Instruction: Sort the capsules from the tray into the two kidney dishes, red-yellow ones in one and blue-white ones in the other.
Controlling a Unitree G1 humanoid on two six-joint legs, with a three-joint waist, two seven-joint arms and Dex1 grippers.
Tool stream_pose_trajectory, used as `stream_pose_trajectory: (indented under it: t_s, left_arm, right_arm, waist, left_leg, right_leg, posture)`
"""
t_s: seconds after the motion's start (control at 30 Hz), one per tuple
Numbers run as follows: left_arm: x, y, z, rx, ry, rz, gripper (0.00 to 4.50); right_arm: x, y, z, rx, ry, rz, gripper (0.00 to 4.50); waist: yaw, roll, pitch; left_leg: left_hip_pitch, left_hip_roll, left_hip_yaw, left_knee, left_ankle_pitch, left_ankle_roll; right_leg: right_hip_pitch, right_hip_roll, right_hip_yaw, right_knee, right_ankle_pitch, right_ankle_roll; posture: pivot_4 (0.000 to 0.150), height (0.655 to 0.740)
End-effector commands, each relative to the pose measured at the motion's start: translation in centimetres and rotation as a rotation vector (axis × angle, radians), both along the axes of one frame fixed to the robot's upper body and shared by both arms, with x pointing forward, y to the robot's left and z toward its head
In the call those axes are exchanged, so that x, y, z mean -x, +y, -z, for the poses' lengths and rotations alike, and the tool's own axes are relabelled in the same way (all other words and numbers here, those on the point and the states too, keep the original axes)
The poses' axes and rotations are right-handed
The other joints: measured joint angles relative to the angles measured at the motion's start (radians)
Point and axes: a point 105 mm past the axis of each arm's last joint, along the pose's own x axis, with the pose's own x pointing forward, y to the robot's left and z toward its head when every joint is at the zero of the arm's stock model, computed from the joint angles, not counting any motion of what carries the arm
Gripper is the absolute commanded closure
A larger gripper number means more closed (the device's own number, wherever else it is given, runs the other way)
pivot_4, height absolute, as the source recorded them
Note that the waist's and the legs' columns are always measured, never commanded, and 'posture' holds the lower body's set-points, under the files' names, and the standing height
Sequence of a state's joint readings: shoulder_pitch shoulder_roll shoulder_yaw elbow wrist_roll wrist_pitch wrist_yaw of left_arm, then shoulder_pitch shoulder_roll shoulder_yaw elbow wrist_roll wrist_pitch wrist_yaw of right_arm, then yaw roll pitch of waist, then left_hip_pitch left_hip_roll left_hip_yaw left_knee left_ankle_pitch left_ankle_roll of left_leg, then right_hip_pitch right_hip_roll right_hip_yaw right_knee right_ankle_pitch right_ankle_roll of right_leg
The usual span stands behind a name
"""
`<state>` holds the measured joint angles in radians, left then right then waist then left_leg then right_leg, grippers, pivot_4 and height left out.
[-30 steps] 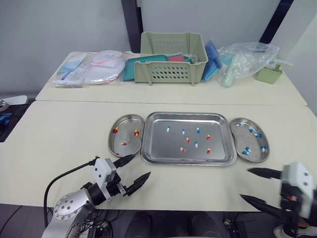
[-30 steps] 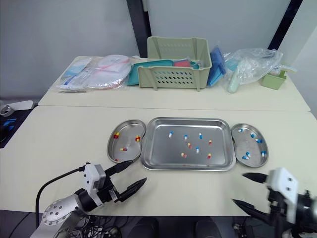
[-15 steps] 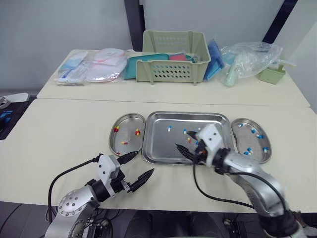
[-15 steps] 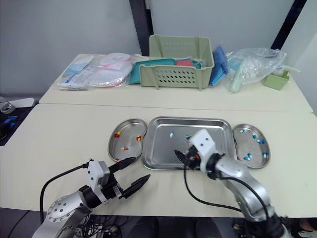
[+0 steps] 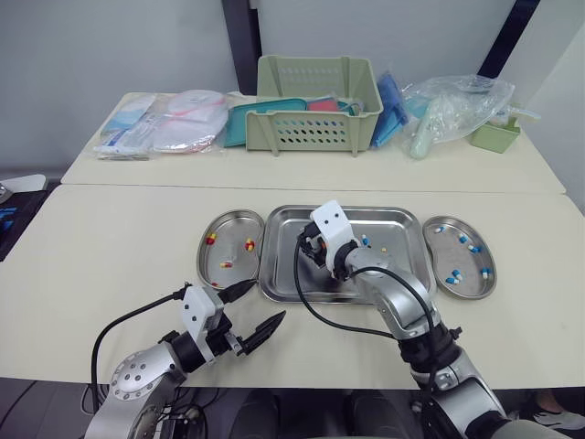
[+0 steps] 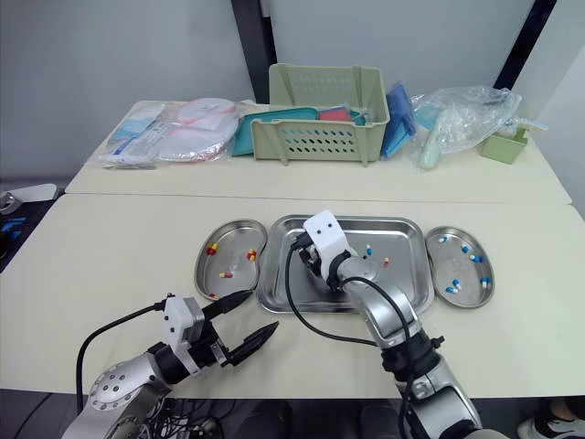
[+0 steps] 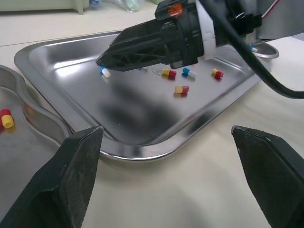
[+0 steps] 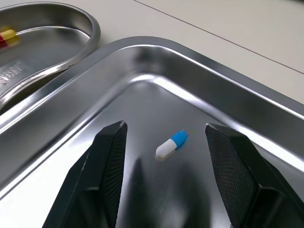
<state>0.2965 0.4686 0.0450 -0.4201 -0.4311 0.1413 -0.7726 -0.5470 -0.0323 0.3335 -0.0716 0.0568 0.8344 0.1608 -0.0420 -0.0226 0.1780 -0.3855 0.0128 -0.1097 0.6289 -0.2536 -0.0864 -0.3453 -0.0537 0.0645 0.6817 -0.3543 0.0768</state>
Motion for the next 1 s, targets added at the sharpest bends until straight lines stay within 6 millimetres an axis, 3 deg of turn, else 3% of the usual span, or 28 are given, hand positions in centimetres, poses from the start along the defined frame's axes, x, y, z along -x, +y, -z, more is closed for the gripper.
stream_pose_trajectory:
  t_s: [0.03, 0.47, 0.57, 0.83, 1.0]
  left_arm:
    - [0.0, -0.5, -0.8, 0.008, -0.034, 0.014, 0.0]
    - [-0.2, -0.9, -1.0, 0.013, -0.035, 0.017, 0.0]
    - [-0.3, -1.0, -1.0, 0.015, -0.036, 0.016, 0.0]
    - [-0.6, -1.3, -1.1, 0.018, -0.04, 0.018, 0.0]
    - [-0.6, -1.4, -1.1, 0.016, -0.042, 0.02, 0.0]
  right_arm:
    - [-0.9, 0.3, -1.0, -0.021, -0.031, 0.028, 1.68]
    - [-1.3, 1.3, 1.1, 0.04, 0.017, 0.0, 1.68]
    - [-1.3, 1.3, 1.5, 0.044, 0.031, -0.003, 2.25]
    - [-0.8, 1.6, 1.9, 0.099, 0.018, -0.062, 4.32]
    - [-0.7, 2.0, 1.4, 0.12, -0.024, -0.108, 4.44]
  waist:
    - [-0.002, 0.0, 0.0]
    - [-0.014, 0.0, 0.0]
    - [-0.015, 0.001, 0.0]
    - [-0.015, 0.001, 0.0]
    - [-0.016, 0.001, 0.0]
  left_leg:
    - [0.0, 0.0, 0.0, 0.0, 0.0, 0.0]
    - [0.0, 0.0, 0.0, 0.0, 0.0, 0.0]
    - [0.0, 0.0, 0.0, 0.0, 0.0, 0.0]
    - [0.0, 0.0, 0.0, 0.0, 0.0, 0.0]
    - [0.0, 0.0, 0.0, 0.0, 0.0, 0.0]
  right_leg:
    - [0.0, 0.0, 0.0, 0.0, 0.0, 0.0]
    - [-0.002, 0.0, 0.001, 0.001, 0.0, 0.0]
    - [-0.002, 0.0, 0.001, 0.001, 0.0, 0.0]
    - [-0.002, 0.0, 0.001, 0.001, 0.0, 0.0]
    - [-0.002, 0.0, 0.001, 0.001, 0.0, 0.0]
  posture:
    - [0.15, 0.74]
    - [0.15, 0.74]
    - [0.15, 0.74]
    - [0.15, 0.74]
    - [0.15, 0.74]
